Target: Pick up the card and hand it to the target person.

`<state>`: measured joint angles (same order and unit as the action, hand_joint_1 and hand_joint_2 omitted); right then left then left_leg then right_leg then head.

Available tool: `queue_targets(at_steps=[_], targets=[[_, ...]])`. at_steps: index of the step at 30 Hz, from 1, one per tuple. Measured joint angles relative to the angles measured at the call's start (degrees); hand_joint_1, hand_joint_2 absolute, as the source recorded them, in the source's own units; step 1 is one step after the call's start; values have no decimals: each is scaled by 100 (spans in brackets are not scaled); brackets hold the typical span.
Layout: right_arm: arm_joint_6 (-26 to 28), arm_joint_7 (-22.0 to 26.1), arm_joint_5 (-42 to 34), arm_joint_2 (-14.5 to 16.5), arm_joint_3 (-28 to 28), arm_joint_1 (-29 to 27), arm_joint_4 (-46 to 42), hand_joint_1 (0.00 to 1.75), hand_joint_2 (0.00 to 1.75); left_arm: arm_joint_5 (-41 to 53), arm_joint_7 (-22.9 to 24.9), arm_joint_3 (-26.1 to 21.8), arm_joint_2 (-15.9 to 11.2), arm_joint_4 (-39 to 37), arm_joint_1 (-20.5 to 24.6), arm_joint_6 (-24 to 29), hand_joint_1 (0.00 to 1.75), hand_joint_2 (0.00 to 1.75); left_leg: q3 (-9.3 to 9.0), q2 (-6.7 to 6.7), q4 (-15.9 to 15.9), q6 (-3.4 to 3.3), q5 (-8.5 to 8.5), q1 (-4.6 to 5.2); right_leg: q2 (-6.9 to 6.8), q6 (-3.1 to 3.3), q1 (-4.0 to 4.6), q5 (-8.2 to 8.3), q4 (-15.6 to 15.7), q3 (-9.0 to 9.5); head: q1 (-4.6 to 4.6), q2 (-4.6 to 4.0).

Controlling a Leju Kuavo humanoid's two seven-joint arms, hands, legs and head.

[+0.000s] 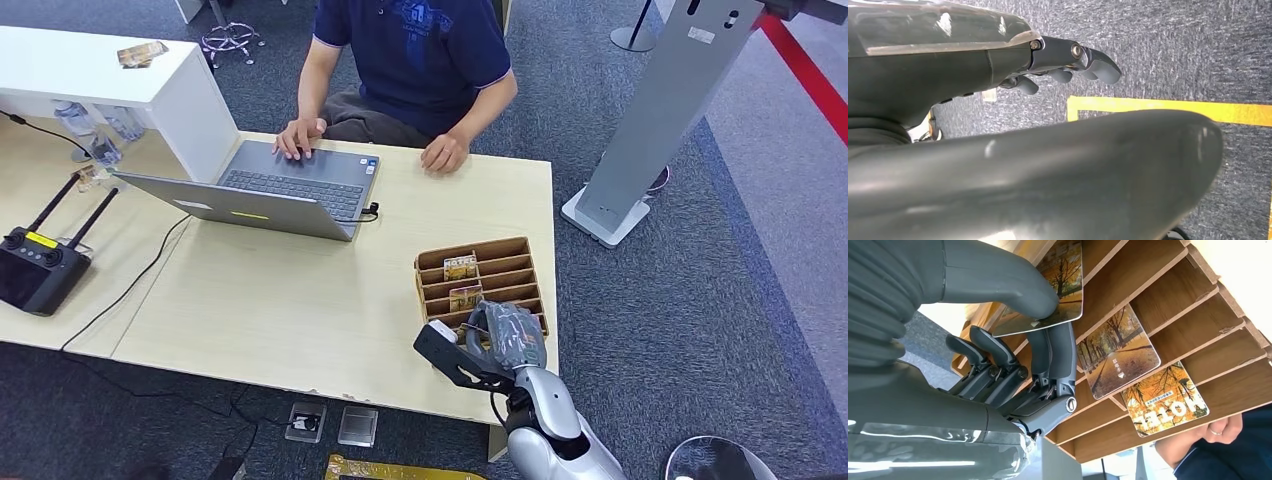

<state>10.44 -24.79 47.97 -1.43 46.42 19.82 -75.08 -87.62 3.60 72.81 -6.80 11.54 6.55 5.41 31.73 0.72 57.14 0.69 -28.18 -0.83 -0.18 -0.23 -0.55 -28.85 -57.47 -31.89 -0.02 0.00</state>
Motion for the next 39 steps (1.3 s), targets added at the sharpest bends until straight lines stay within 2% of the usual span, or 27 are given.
queue_targets(at_steps=[8, 14, 19, 24, 29, 33, 39], targets=[[-3, 75, 4, -43, 2, -3, -203, 171, 175, -61, -24, -2, 0, 0, -1, -7, 0, 0, 1, 0, 0, 0, 0, 0, 0, 0, 0, 0, 0, -1, -1, 0], [-71, 36, 105, -159, -4, 57, -841, 171, 175, -84, -64, -2, 0, 0, -2, -13, 0, 0, 1, 0, 0, 0, 0, 0, 1, 0, 0, 0, 0, -1, -2, 0], [-270, 14, 96, -273, -38, 428, -1447, 171, 175, -79, -94, -2, 1, 0, -2, -22, 0, 0, 0, -1, 0, 0, 0, 0, 1, 0, 0, 1, 0, 1, 2, 0], [-434, 27, -264, -316, -41, 1123, -1607, 171, 175, 39, -121, 19, 5, 0, 18, -28, 0, 0, 1, -1, 1, -1, 2, 0, 1, 0, 0, 2, -1, 1, -2, 0], [-282, 307, -579, -189, 12, 2000, -991, 171, 175, 263, 25, 115, 13, 1, 169, -29, 0, 0, 6, 2, 0, -2, 5, 0, -2, -1, 0, 3, -3, 2, -1, 0], [-25, 722, -689, 123, 112, 2556, 49, 171, 175, 287, 49, 160, 29, 2, 293, -46, 0, 0, 9, 6, 0, -1, 6, 0, -5, -1, 0, 3, -7, 1, -8, 0], [236, 1024, -625, 582, 302, 2950, 1403, 171, 175, 255, 49, 170, 35, 2, 317, -38, 0, 0, 13, 7, 0, 0, 6, 0, -6, -1, 0, 2, -7, -3, -7, 0]])
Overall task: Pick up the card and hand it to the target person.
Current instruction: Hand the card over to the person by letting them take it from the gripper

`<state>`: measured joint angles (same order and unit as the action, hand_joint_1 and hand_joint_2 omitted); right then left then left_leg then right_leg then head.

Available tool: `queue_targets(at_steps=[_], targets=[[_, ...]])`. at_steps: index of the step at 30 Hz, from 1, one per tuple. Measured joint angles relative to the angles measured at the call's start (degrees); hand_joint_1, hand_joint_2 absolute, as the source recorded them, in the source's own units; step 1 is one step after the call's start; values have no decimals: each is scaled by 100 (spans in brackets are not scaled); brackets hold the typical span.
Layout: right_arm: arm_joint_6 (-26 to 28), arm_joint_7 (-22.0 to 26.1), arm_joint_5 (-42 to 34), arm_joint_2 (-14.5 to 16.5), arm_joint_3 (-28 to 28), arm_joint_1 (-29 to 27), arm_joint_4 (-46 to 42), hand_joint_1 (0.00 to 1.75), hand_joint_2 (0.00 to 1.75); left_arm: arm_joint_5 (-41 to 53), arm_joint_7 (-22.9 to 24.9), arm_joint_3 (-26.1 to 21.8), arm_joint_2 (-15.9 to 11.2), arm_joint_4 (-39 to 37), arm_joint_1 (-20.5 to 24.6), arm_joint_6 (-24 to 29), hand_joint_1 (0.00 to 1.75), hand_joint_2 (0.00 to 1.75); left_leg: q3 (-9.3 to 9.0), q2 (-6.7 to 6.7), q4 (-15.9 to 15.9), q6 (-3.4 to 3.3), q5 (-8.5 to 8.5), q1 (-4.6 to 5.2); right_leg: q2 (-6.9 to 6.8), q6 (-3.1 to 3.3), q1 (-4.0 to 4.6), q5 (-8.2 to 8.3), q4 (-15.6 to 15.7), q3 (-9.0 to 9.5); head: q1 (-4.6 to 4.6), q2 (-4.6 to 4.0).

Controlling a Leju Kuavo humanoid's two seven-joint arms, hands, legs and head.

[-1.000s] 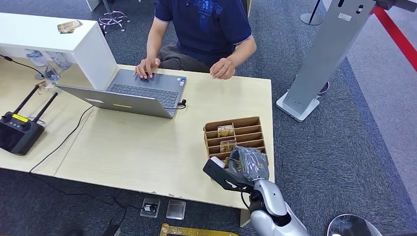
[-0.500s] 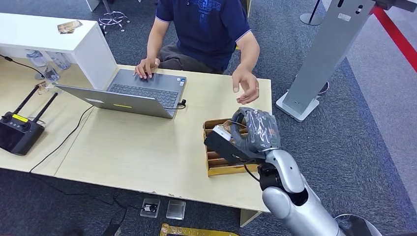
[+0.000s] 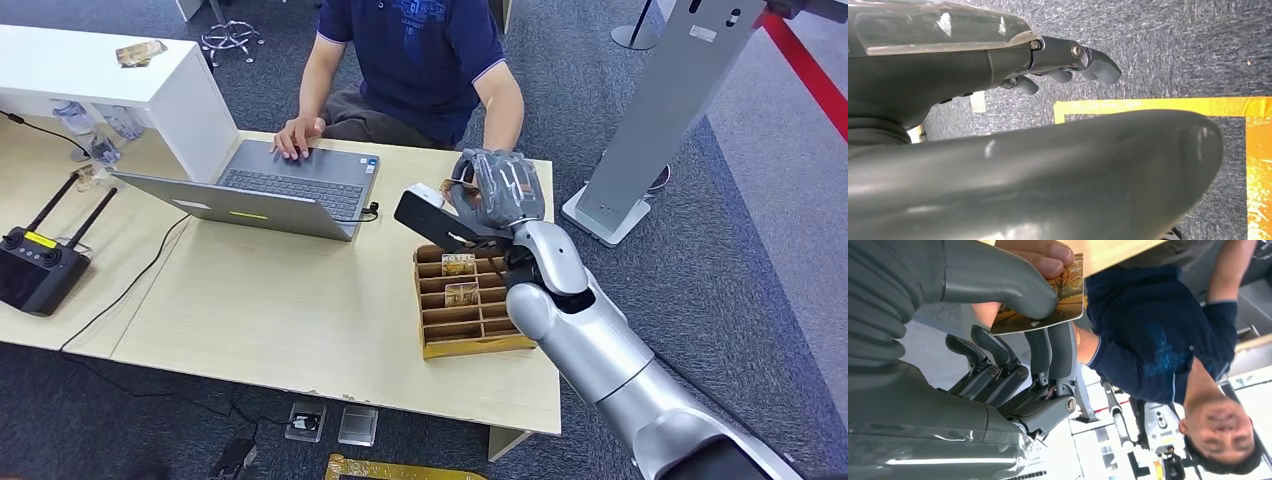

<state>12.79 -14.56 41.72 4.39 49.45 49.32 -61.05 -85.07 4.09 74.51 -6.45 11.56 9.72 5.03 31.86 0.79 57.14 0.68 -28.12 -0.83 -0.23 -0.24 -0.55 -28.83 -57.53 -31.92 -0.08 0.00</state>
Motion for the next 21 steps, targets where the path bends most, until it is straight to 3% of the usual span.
queue_targets(at_steps=[1, 5, 13, 21], targets=[[30, 23, 7, 64, 27, 28, 185, 171, 175, -5, 0, 6, -1, 0, -5, 4, 0, 0, 0, 0, 0, 0, 0, 0, 0, 0, 0, 0, 0, 0, 2, 0], [69, 79, 11, 263, 108, 85, 751, 0, 175, -35, -1, 43, -3, -2, -37, 2, 0, 0, 0, 0, 0, 0, 0, 0, 0, 0, 0, 0, 1, -1, 8, 0], [113, 133, -33, 511, 248, 154, 1344, 0, 175, -107, -79, 72, -4, -2, -137, -70, 0, 0, -2, -2, 0, 0, 0, 0, 1, 0, 0, 0, 1, -2, 3, 0], [365, 39, -169, 485, 305, 237, 1290, 0, 175, -197, -132, 72, -4, -2, -193, -51, 0, 0, -4, -4, 1, 0, 0, 0, 3, 0, 0, 0, 2, -5, 7, 0]])
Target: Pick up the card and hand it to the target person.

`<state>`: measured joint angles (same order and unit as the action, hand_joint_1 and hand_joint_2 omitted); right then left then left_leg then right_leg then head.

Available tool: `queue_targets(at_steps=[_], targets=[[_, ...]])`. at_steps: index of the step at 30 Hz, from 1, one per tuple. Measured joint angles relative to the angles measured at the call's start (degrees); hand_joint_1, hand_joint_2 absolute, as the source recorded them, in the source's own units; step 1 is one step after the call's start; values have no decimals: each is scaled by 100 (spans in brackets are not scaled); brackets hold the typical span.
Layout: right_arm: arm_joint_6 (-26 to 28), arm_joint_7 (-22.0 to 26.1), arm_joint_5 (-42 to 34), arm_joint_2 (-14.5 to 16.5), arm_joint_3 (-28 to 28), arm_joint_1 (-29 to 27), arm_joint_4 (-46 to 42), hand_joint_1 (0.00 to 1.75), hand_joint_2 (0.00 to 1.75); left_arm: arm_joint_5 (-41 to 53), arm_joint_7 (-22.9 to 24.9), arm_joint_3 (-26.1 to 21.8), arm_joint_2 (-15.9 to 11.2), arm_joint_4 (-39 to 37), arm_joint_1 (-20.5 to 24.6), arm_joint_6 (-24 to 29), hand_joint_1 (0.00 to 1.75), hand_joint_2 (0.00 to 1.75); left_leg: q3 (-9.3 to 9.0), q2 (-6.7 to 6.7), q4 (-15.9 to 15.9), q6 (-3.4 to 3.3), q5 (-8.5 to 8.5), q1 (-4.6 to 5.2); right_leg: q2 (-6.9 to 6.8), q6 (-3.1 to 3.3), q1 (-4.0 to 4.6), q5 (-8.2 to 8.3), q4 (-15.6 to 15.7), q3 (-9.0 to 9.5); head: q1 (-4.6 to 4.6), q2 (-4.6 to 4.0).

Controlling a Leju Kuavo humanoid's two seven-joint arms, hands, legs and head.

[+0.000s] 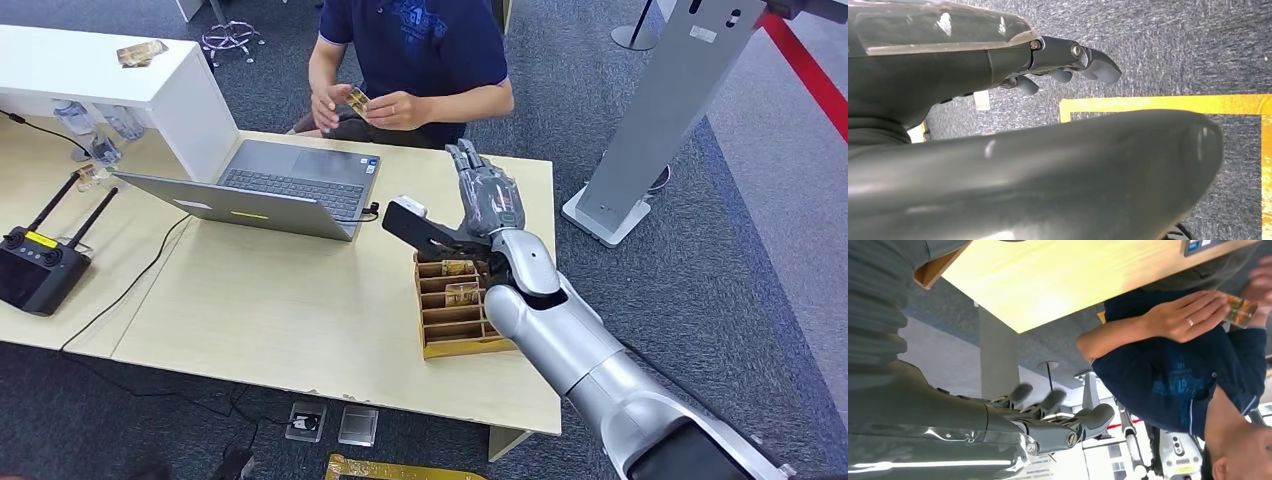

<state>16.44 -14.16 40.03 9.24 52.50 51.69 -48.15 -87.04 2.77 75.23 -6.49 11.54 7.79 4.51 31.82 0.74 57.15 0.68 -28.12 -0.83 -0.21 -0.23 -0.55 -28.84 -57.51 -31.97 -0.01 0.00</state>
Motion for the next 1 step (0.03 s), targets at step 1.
queue_targets(at_steps=[1], targets=[[18, -17, -18, -13, -2, -1, -38, 0, 175, -10, -3, 0, 0, 0, -6, 2, 0, 0, 0, -1, 0, 0, 0, 0, 0, 0, 0, 0, 0, -1, 0, 0]])
